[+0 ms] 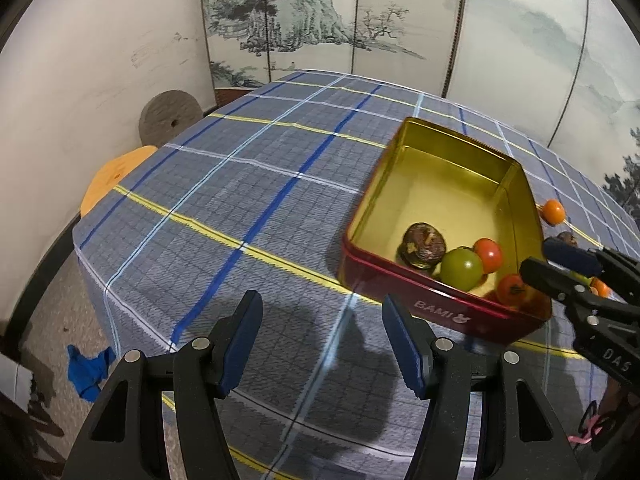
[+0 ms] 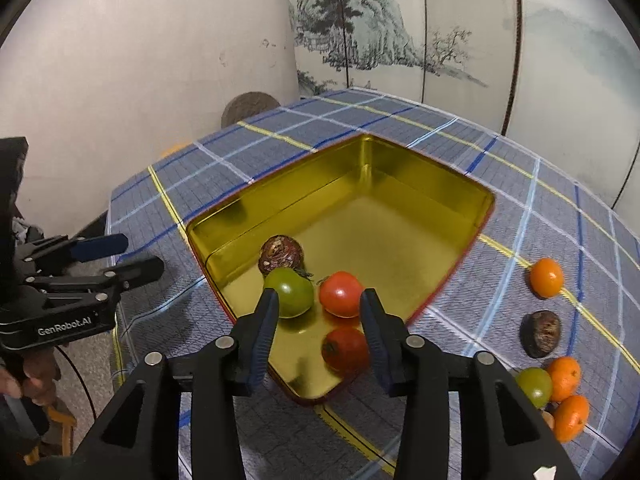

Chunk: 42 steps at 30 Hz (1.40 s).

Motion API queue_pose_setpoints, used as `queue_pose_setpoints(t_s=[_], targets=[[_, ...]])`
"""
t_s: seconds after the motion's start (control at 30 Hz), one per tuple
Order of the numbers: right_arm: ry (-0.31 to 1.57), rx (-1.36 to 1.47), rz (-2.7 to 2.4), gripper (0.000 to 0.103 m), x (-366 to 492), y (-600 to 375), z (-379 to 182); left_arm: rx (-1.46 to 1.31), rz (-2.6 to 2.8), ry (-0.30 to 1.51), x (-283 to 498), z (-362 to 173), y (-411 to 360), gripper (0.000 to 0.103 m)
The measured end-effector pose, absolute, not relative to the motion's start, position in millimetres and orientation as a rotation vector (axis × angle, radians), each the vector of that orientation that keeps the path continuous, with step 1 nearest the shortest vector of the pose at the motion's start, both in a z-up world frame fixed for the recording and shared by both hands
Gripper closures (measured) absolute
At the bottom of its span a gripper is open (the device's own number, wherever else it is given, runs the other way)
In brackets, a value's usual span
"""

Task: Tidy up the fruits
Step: 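Move the right tool to the fruits and grasp an orange mandarin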

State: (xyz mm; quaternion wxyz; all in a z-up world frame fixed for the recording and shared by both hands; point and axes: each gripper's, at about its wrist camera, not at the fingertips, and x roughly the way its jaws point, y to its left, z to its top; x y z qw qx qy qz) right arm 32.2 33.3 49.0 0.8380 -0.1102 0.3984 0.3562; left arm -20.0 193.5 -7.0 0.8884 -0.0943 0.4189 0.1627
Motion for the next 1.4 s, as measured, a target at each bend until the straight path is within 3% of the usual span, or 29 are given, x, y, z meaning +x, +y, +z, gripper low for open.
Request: queue_pose_setpoints(t_s=[0.7, 1.4], targets=[[0.895, -0.126, 0.365, 0.062, 44, -161, 33, -0.108, 0.170, 0.865, 2, 7, 121, 0.040], [0.917, -0.060, 0.372, 0.062, 70, -163, 7, -0.016, 0.031, 0.891, 29, 8, 51, 0.040]])
